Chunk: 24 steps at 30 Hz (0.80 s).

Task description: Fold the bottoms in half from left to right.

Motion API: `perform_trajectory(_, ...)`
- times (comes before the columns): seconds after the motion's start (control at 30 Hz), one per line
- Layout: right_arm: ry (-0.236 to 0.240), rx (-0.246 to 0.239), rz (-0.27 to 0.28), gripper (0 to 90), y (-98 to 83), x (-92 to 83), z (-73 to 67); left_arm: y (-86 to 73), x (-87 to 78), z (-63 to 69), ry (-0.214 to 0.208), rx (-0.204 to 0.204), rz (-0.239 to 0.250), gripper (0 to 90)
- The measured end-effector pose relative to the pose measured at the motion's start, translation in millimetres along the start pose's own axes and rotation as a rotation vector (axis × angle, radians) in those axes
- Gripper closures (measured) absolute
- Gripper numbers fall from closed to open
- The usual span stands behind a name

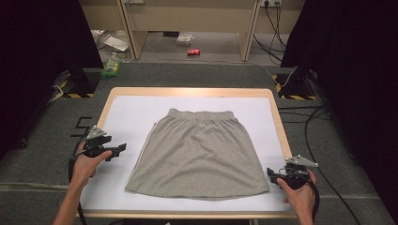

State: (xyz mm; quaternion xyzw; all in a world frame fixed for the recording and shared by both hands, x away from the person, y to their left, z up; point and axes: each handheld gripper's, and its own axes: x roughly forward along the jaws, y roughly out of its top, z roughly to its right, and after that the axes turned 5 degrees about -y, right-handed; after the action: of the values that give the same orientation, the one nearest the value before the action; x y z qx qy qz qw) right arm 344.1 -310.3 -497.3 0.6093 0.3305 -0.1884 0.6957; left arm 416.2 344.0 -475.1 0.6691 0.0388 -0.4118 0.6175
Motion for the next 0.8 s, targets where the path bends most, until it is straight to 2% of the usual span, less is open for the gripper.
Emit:
perform_trajectory(0.03,0.0,-0.001,0.0,15.4,0.0,0.0,0.0,4.7,4.6,0.8,-0.009,0.018,-0.007,21.9)
perform_trajectory(0.07,0.0,-0.001,0.0,15.4,0.0,0.0,0.0,4.7,4.6,0.8,-0.009,0.018,-0.007,22.1)
perform_trajectory(0.13,0.003,0.002,-0.001,15.4,0.0,0.2,0.3,20.4,19.3,1.4,-0.022,0.075,-0.023,24.0)
perform_trajectory(0.17,0.003,0.002,-0.001,15.4,0.0,0.2,0.3,20.4,19.3,1.4,-0.022,0.075,-0.023,24.5)
perform_trajectory(0.2,0.004,0.003,-0.001,15.4,0.0,0.2,0.4,30.9,28.8,-2.0,-0.051,0.068,-0.015,25.4)
perform_trajectory(0.23,0.003,0.002,0.0,15.5,0.0,0.1,0.2,35.7,33.5,-3.2,-0.062,0.059,-0.01,25.2)
perform_trajectory(0.3,0.002,-0.001,0.0,15.6,0.0,0.0,0.0,41.3,39.2,-3.8,-0.066,0.059,-0.014,25.4)
perform_trajectory(0.33,0.001,0.0,0.0,15.6,0.0,0.0,-0.1,48.4,45.7,-3.5,-0.058,0.078,-0.03,25.8)
perform_trajectory(0.5,0.007,0.006,-0.002,15.6,0.1,0.3,0.4,63.1,58.4,-1.3,-0.064,0.093,-0.026,27.4)
perform_trajectory(0.6,0.006,0.005,-0.001,15.6,0.1,0.2,0.2,75.2,72.9,2.5,-0.067,0.115,-0.028,29.1)
perform_trajectory(0.8,0.009,0.008,-0.003,15.6,0.1,0.3,0.5,89.2,91.6,10.2,-0.102,0.134,-0.032,35.0)
